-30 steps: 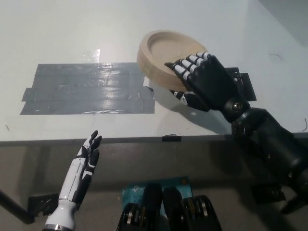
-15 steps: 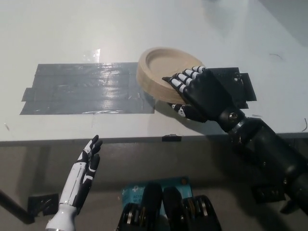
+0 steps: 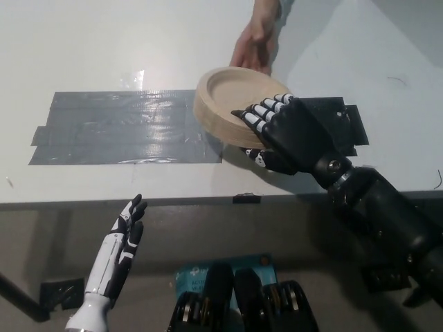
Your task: A stack of plates is kept in the middle of the desk close to the robot and the robot grabs the stack with its right hand, picks it up and hands it to a person.
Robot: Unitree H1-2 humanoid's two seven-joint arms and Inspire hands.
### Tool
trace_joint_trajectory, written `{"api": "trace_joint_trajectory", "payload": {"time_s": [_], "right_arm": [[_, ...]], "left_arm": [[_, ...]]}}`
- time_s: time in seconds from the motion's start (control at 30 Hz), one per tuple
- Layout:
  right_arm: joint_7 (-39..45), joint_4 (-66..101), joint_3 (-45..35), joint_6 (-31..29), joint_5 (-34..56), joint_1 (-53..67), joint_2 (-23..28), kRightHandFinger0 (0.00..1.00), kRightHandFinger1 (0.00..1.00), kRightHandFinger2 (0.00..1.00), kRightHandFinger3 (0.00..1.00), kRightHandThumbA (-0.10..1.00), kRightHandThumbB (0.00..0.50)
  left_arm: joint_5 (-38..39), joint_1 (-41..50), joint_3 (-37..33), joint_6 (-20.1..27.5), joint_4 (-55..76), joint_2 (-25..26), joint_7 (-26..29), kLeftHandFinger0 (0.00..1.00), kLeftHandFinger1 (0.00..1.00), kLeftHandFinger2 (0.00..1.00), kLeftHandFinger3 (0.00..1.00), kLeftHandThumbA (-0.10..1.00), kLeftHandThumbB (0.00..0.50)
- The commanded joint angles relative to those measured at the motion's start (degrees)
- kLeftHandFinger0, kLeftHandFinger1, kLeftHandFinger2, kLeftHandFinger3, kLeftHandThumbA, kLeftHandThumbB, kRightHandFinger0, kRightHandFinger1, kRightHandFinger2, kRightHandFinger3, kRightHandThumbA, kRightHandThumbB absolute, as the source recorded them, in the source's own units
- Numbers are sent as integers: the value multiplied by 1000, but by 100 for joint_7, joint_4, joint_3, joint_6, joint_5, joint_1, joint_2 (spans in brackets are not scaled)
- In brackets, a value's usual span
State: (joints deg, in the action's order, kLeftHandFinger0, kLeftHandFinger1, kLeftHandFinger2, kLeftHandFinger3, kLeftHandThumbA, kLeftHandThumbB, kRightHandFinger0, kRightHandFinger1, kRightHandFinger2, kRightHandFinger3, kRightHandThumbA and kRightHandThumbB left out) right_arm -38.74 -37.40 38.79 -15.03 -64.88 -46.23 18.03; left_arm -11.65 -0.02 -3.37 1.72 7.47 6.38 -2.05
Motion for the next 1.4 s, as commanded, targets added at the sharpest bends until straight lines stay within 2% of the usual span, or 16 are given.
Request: {"api": "trace_joint_trajectory", "payload": {"time_s": [0.0, 0.07, 0.1, 0.13, 0.2, 0.33, 0.4, 0.47, 0.5, 0.53, 0.57, 0.6, 0.67, 0.7, 0.97, 1.37], "right_arm": [[-462, -35, -176, 49, -61, -623, -88, 0, 8, 1, 60, -100, 306], [-431, -120, -189, 105, -71, -717, -101, 0, 50, 233, 96, -100, 300], [-495, -215, -198, 109, -67, -784, -121, 0, 39, 471, 107, -100, 309], [-511, -294, -204, 115, -58, -850, -137, 0, 32, 504, 141, -100, 316], [-491, -415, -213, 114, -30, -948, -160, 0, 1, 518, 180, -100, 321], [-431, -971, -195, 103, 45, -1279, -250, 0, 0, 356, 341, -100, 345], [-491, -1366, -172, 61, 95, -1474, -346, 0, 0, 71, 317, -100, 344], [-543, -1551, -173, 15, 144, -1537, -395, 0, 0, 9, 235, -100, 337], [-569, -1602, -171, -1, 153, -1553, -406, 0, 0, 39, 224, -100, 337], [-303, -1565, -202, 46, 222, -1529, -417, 0, 64, 182, 391, -81, 322], [-108, -1529, -227, 73, 278, -1514, -420, 43, 172, 347, 433, -1, 328], [73, -1500, -251, 94, 335, -1504, -424, 31, 194, 353, 446, 89, 336], [1075, -1208, -435, -16, 807, -1399, -415, 700, 866, 950, 1000, 369, 458], [1430, -1092, -472, 2, 922, -1361, -402, 990, 1000, 1000, 1000, 493, 492], [2920, 492, -751, 384, 1437, -745, -148, 1000, 1000, 1000, 1000, 793, 500], [4097, 4120, -1519, 960, 2113, 425, 619, 1000, 1000, 1000, 1000, 818, 500]], "left_arm": [[26, -28, -19, 66, 188, 74, -63, 1000, 1000, 1000, 1000, 1000, 0], [-6, -44, -24, 71, 183, 83, -57, 1000, 1000, 1000, 1000, 1000, 0], [7, -48, -24, 61, 185, 85, -67, 1000, 1000, 1000, 1000, 1000, 0], [20, -46, -23, 50, 193, 85, -76, 1000, 1000, 1000, 1000, 1000, 0], [39, -40, -22, 36, 203, 80, -81, 1000, 1000, 1000, 1000, 1000, 0], [12, -45, -31, 14, 207, 64, -60, 1000, 1000, 1000, 1000, 991, 0], [9, -65, -30, -13, 215, 59, -61, 1000, 1000, 1000, 1000, 988, 0], [16, -81, -40, 17, 200, 61, -66, 1000, 1000, 1000, 1000, 986, 0], [17, -85, -43, 25, 194, 62, -69, 1000, 1000, 1000, 1000, 985, 0], [30, -93, -47, 12, 199, 74, -89, 1000, 1000, 1000, 1000, 987, 0], [38, -103, -47, 11, 198, 82, -97, 1000, 1000, 1000, 1000, 986, 0], [46, -113, -46, 13, 197, 90, -103, 1000, 1000, 1000, 1000, 986, 0], [69, -119, -36, -3, 213, 98, -110, 1000, 1000, 1000, 1000, 981, 0], [77, -121, -36, -3, 216, 97, -111, 1000, 1000, 1000, 1000, 980, 0], [56, -137, -32, 14, 183, 93, -88, 1000, 1000, 1000, 1000, 985, 0], [74, -179, -39, -82, 179, 77, -108, 1000, 1000, 1000, 1000, 984, 0]]}}
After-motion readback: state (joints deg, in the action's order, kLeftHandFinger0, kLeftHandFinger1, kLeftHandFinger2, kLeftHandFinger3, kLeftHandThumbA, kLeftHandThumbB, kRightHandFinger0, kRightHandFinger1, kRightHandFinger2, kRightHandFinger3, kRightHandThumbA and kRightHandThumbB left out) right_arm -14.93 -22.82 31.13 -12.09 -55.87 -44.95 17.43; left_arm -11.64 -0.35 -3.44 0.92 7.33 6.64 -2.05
